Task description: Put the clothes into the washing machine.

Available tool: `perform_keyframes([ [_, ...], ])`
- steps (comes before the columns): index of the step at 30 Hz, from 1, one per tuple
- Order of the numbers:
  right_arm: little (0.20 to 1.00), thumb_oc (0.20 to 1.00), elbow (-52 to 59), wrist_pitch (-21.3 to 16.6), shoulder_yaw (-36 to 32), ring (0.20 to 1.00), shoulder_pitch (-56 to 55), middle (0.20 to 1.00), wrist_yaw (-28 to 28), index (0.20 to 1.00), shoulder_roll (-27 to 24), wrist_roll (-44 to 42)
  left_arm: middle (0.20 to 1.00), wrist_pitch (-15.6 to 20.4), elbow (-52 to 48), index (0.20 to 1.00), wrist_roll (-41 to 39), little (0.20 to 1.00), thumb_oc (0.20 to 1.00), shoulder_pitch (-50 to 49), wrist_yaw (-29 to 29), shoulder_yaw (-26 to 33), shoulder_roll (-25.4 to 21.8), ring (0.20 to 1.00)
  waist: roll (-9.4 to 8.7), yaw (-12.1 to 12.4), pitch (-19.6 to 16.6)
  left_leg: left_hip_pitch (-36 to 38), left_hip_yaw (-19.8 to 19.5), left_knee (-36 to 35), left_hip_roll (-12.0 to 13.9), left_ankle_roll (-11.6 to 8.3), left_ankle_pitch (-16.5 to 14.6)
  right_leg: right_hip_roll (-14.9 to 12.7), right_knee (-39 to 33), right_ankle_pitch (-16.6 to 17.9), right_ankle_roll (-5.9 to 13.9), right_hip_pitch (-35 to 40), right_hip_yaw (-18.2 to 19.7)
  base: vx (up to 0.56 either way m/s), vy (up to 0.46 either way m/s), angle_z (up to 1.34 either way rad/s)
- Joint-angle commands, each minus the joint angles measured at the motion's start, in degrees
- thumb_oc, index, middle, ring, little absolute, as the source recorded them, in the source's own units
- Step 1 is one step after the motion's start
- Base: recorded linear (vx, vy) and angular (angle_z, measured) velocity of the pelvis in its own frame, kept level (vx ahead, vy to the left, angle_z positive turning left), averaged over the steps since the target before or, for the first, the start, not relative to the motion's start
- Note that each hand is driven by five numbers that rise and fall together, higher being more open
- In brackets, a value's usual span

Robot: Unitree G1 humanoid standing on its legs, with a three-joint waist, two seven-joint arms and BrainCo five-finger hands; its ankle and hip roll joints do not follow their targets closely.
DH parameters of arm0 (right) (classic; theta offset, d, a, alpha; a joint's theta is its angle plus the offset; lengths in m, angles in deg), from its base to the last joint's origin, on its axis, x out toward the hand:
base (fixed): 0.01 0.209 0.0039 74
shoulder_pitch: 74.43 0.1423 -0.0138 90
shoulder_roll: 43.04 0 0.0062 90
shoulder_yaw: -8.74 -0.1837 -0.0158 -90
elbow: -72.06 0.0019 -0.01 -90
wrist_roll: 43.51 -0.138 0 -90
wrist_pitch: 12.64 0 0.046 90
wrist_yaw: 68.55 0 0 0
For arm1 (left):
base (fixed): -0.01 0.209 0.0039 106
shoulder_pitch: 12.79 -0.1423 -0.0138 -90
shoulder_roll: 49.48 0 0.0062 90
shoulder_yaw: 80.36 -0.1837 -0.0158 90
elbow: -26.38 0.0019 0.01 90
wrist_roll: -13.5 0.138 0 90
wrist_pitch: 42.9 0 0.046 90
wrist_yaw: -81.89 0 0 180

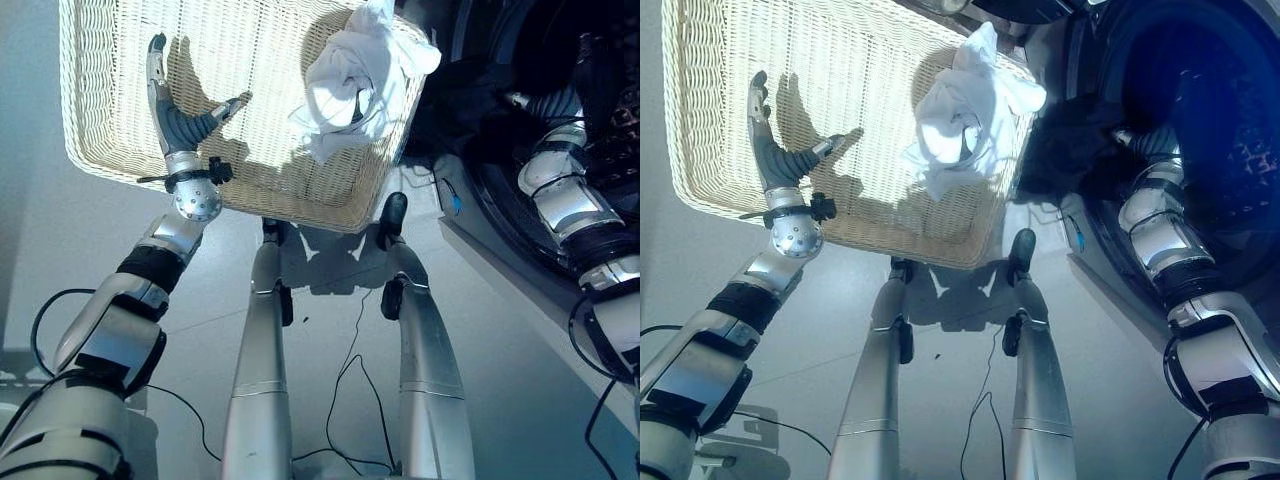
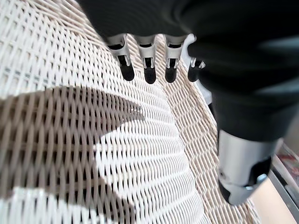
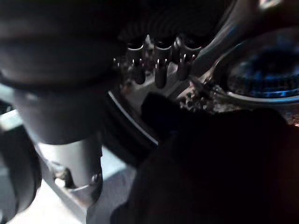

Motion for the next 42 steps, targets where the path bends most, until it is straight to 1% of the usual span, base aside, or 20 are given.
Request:
perform_keyframes([
  [1, 1.000, 1.000, 1.7, -0.1, 3.6, 1.000, -0.2, 1.000, 1.2, 1.000, -1.6, 5.1, 1.000, 1.8, 0.2, 1.000, 1.8, 1.000, 1.000, 1.4, -2.1, 4.4, 2.0, 1.000, 1.52, -0.7, -1.3, 0.2, 0.2, 5.5, -2.5, 1.85, -5.8, 2.3, -0.1, 2.1, 3.77, 1.3, -3.0, 0.00, 0.000, 0.00],
  [7, 1.000, 1.000, 0.4, -0.5, 6.6, 1.000, -0.4, 1.000, 3.6, 1.000, -1.3, 8.8, 1.000, 2.0, 0.3, 1.000, 1.9, 1.000, 1.000, 1.5, -2.3, 4.0, 2.4, 1.000, 1.63, -0.7, -1.3, 0.1, 0.4, 5.4, -2.4, 1.75, -5.4, 2.4, 0.0, 2.1, 3.72, 1.2, -2.8, 0.00, 0.000, 0.00],
  [11, 1.000, 1.000, -4.1, -2.5, 9.2, 1.000, 0.9, 1.000, 4.6, 1.000, -0.7, 11.8, 1.000, 2.8, 1.3, 1.000, 1.6, 1.000, 1.000, 2.4, -2.1, 3.6, 2.6, 1.000, 1.84, -0.4, -1.3, 0.0, 0.1, 5.2, -2.6, 1.77, -5.1, 2.4, -0.2, 2.2, 3.75, 1.0, -2.9, 0.00, 0.000, 0.00],
  [12, 1.000, 1.000, -4.1, -2.5, 9.2, 1.000, 0.9, 1.000, 4.6, 1.000, -0.7, 11.8, 1.000, 2.8, 1.3, 1.000, 1.6, 1.000, 1.000, 2.4, -2.1, 3.6, 2.6, 1.000, 1.84, -0.4, -1.3, 0.0, 0.1, 5.2, -2.6, 1.77, -5.1, 2.4, -0.2, 2.2, 3.75, 1.0, -2.9, 0.00, 0.000, 0.00],
  [13, 1.000, 1.000, -7.0, -3.5, 10.6, 1.000, 1.7, 1.000, 5.1, 1.000, 0.0, 13.6, 1.000, 2.9, 1.7, 1.000, 1.6, 1.000, 1.000, 2.9, -2.0, 3.5, 2.9, 1.000, 2.01, -0.2, -1.3, 0.0, 0.0, 5.0, -2.7, 1.74, -4.9, 2.4, -0.3, 2.2, 3.74, 1.1, -3.0, 0.00, 0.000, 0.00],
  [19, 1.000, 1.000, -11.2, -3.8, 13.0, 1.000, 3.2, 1.000, 6.2, 1.000, 1.1, 15.7, 1.000, 3.3, 2.4, 1.000, 1.3, 1.000, 1.000, 3.8, -1.7, 3.0, 3.3, 1.000, 2.28, 0.3, -1.3, -0.1, -0.1, 4.9, -2.8, 1.67, -4.6, 2.4, -0.4, 2.3, 3.72, 1.1, -3.0, 0.00, 0.000, 0.00],
  [24, 1.000, 1.000, -14.6, -1.7, 14.9, 1.000, 4.9, 1.000, 6.7, 1.000, 2.1, 17.4, 1.000, 3.5, 2.9, 1.000, 1.4, 1.000, 1.000, 4.1, -1.7, 2.6, 4.1, 1.000, 2.67, 0.6, -1.3, -0.2, -0.1, 4.9, -2.9, 1.65, -4.4, 2.3, -0.4, 2.3, 3.62, 1.0, -3.1, 0.00, 0.000, 0.00],
  [25, 1.000, 1.000, -16.6, -1.5, 15.5, 1.000, 5.6, 1.000, 6.8, 1.000, 2.5, 18.7, 1.000, 3.7, 3.2, 1.000, 1.3, 1.000, 1.000, 4.4, -1.5, 2.4, 4.2, 1.000, 2.86, 0.8, -1.3, -0.3, -0.1, 4.9, -2.9, 1.69, -4.3, 2.3, -0.3, 2.3, 3.62, 0.9, -3.1, 0.00, 0.000, 0.00],
  [26, 1.000, 1.000, -18.3, -0.4, 16.3, 1.000, 6.1, 1.000, 7.1, 1.000, 2.9, 20.0, 1.000, 3.8, 3.5, 1.000, 1.2, 1.000, 1.000, 4.6, -1.5, 2.2, 4.5, 1.000, 3.04, 1.0, -1.3, -0.3, -0.1, 4.8, -2.9, 1.75, -4.2, 2.2, -0.3, 2.4, 3.59, 0.9, -3.2, 0.00, 0.000, 0.00],
  [27, 1.000, 1.000, -18.9, -0.3, 16.5, 1.000, 6.4, 1.000, 6.9, 1.000, 3.0, 20.3, 1.000, 3.9, 3.6, 1.000, 1.2, 1.000, 1.000, 4.7, -1.5, 2.2, 4.6, 1.000, 3.11, 1.0, -1.3, -0.3, -0.1, 4.8, -2.9, 1.76, -4.1, 2.2, -0.4, 2.4, 3.58, 0.9, -3.2, 0.00, 0.000, 0.00],
  [28, 1.000, 1.000, -20.6, 0.9, 17.5, 1.000, 7.5, 1.000, 6.6, 1.000, 3.2, 21.0, 1.000, 3.9, 3.7, 1.000, 0.8, 1.000, 1.000, 5.0, -1.4, 1.9, 4.7, 1.000, 3.35, 1.2, -1.3, -0.4, -0.1, 4.8, -3.0, 1.80, -4.1, 2.2, -0.4, 2.5, 3.52, 0.8, -3.2, 0.00, 0.000, 0.00],
  [29, 1.000, 1.000, -20.9, 1.3, 17.8, 1.000, 7.9, 1.000, 6.6, 1.000, 3.3, 20.9, 1.000, 3.9, 3.7, 1.000, 0.7, 1.000, 1.000, 5.1, -1.3, 1.9, 4.7, 1.000, 3.41, 1.3, -1.3, -0.4, -0.2, 4.8, -3.1, 1.81, -4.1, 2.2, -0.4, 2.5, 3.52, 0.8, -3.2, 0.00, 0.000, 0.00],
  [30, 1.000, 1.000, -22.3, 2.7, 18.4, 1.000, 9.1, 1.000, 6.2, 1.000, 3.5, 21.5, 1.000, 4.1, 3.9, 1.000, 0.6, 1.000, 1.000, 5.3, -1.3, 1.7, 4.9, 1.000, 3.62, 1.5, -1.3, -0.4, -0.2, 4.7, -3.1, 1.79, -3.9, 2.2, -0.6, 2.6, 3.49, 0.8, -3.2, 0.00, 0.000, 0.00],
  [31, 1.000, 1.000, -22.3, 2.7, 18.4, 1.000, 9.1, 1.000, 6.2, 1.000, 3.5, 21.5, 1.000, 4.1, 3.9, 1.000, 0.6, 1.000, 1.000, 5.4, -1.3, 1.7, 4.9, 1.000, 3.63, 1.4, -1.3, -0.4, -0.2, 4.7, -3.1, 1.79, -3.9, 2.2, -0.6, 2.6, 3.49, 0.8, -3.3, 0.00, 0.000, 0.00],
  [32, 0.749, 0.749, -23.1, 4.1, 18.8, 0.749, 10.0, 0.749, 5.9, 0.749, 3.5, 21.6, 1.000, 4.1, 3.8, 1.000, 0.5, 1.000, 1.000, 5.4, -1.3, 1.6, 5.0, 1.000, 3.77, 1.6, -1.3, -0.5, -0.3, 4.6, -3.2, 1.79, -3.8, 2.2, -0.7, 2.7, 3.45, 0.8, -3.2, 0.00, 0.000, 0.00],
  [33, 0.573, 0.573, -23.6, 4.9, 18.9, 0.573, 10.5, 0.573, 5.8, 0.573, 3.5, 21.7, 1.000, 4.1, 3.6, 1.000, 0.5, 1.000, 1.000, 5.4, -1.4, 1.5, 5.0, 1.000, 3.89, 1.7, -1.3, -0.6, -0.3, 4.7, -3.3, 1.81, -3.8, 2.2, -0.6, 2.7, 3.46, 0.6, -3.2, 0.00, 0.000, 0.00],
  [34, 0.451, 0.451, -24.0, 5.6, 18.9, 0.451, 10.9, 0.451, 5.7, 0.451, 3.5, 21.9, 1.000, 4.0, 3.5, 1.000, 0.5, 1.000, 1.000, 5.4, -1.4, 1.5, 5.1, 1.000, 3.96, 1.8, -1.3, -0.7, -0.3, 4.7, -3.3, 1.82, -3.8, 2.2, -0.6, 2.8, 3.45, 0.6, -3.2, 0.00, 0.000, 0.00],
  [35, 0.200, 0.200, -24.5, 6.7, 19.0, 0.200, 11.7, 0.200, 5.6, 0.200, 3.4, 22.3, 1.000, 4.1, 3.3, 1.000, 0.5, 1.000, 1.000, 5.4, -1.5, 1.5, 5.2, 1.000, 4.08, 1.9, -1.3, -0.8, -0.4, 4.8, -3.4, 1.84, -3.7, 2.2, -0.6, 2.8, 3.45, 0.5, -3.2, 0.00, 0.000, 0.00],
  [39, 0.200, 0.200, -26.0, 9.1, 19.2, 0.200, 13.3, 0.200, 5.8, 0.200, 2.9, 23.1, 1.000, 4.3, 3.0, 1.000, 0.2, 1.000, 1.000, 5.4, -1.4, 1.6, 5.5, 1.000, 4.35, 2.2, -1.3, -0.9, -0.5, 4.4, -3.5, 2.00, -3.4, 2.2, -0.8, 3.0, 3.39, 0.4, -3.3, 0.00, 0.000, 0.00],
  [42, 0.200, 0.200, -26.2, 9.5, 19.2, 0.200, 13.8, 0.200, 5.6, 0.200, 2.8, 23.6, 1.000, 4.2, 2.8, 1.000, 0.1, 1.000, 1.000, 5.4, -1.5, 1.6, 5.5, 1.000, 4.39, 2.2, -1.3, -1.0, -0.6, 4.4, -3.6, 2.04, -3.4, 2.1, -0.7, 3.0, 3.38, 0.3, -3.3, 0.00, 0.002, 0.01],
])
